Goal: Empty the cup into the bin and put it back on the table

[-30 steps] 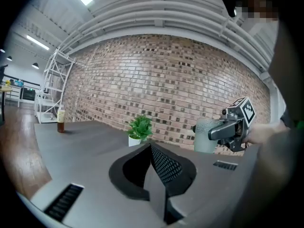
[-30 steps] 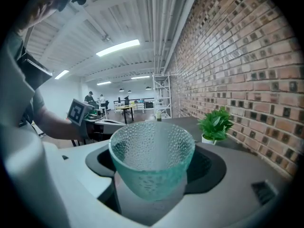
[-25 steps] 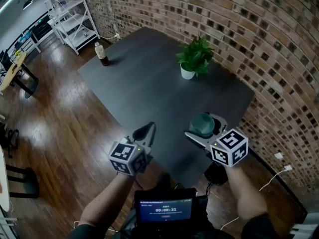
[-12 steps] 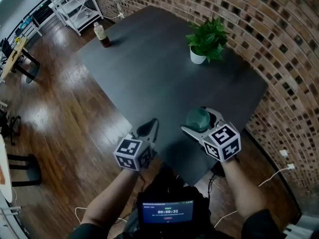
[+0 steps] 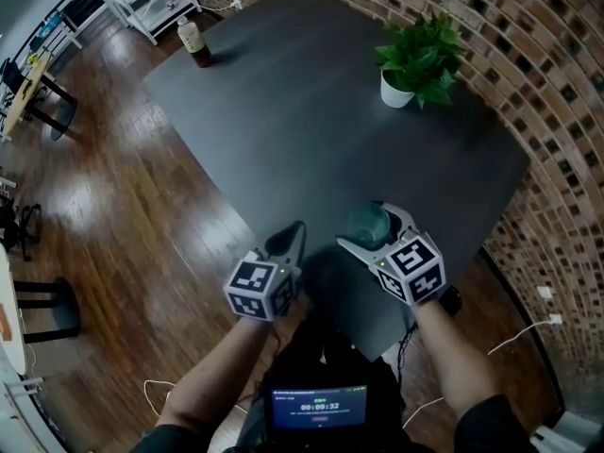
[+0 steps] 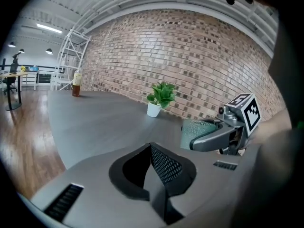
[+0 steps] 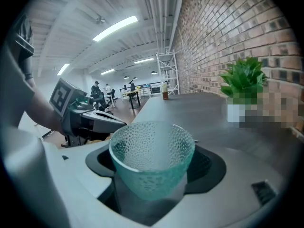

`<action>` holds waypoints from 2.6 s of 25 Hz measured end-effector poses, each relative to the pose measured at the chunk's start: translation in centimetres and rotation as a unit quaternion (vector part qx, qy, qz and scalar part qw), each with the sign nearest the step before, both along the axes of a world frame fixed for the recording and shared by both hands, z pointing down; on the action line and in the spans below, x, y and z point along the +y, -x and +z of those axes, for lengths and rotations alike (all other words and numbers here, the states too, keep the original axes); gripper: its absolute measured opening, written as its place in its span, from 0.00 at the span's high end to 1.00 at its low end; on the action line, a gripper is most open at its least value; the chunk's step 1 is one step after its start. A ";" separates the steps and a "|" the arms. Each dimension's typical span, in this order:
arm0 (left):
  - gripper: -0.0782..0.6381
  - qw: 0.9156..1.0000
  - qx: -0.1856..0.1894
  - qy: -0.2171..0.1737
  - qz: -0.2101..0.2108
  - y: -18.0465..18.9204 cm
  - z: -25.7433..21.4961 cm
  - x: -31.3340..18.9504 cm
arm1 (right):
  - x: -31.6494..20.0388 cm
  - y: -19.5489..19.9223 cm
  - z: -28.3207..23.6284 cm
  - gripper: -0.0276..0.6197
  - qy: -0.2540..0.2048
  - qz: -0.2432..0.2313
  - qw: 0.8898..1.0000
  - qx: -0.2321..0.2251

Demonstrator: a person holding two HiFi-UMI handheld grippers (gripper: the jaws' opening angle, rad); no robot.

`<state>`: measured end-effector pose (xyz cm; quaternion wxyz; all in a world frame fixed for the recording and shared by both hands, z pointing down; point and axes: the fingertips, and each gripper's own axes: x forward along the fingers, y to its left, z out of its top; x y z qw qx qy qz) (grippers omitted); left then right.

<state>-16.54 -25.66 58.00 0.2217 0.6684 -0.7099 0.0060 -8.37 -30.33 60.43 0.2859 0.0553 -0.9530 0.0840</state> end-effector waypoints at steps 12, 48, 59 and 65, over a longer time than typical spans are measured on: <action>0.89 1.000 -0.010 0.009 0.020 -0.1 3.0 -2.8 | -1.8 1.2 3.6 0.34 -0.008 -0.004 1.000 0.019; 0.89 0.998 -0.052 -0.023 -0.019 0.9 5.4 -5.0 | -3.6 3.2 4.3 0.32 -0.090 -0.007 0.992 -0.088; 0.89 0.997 -0.058 -0.033 -0.035 0.5 1.9 -3.3 | -3.5 1.0 0.9 0.32 -0.081 0.006 0.990 -0.113; 0.89 0.996 -0.047 -0.064 -0.030 -1.8 -2.4 -1.9 | -2.3 -1.4 -2.4 0.32 -0.072 0.013 0.990 -0.117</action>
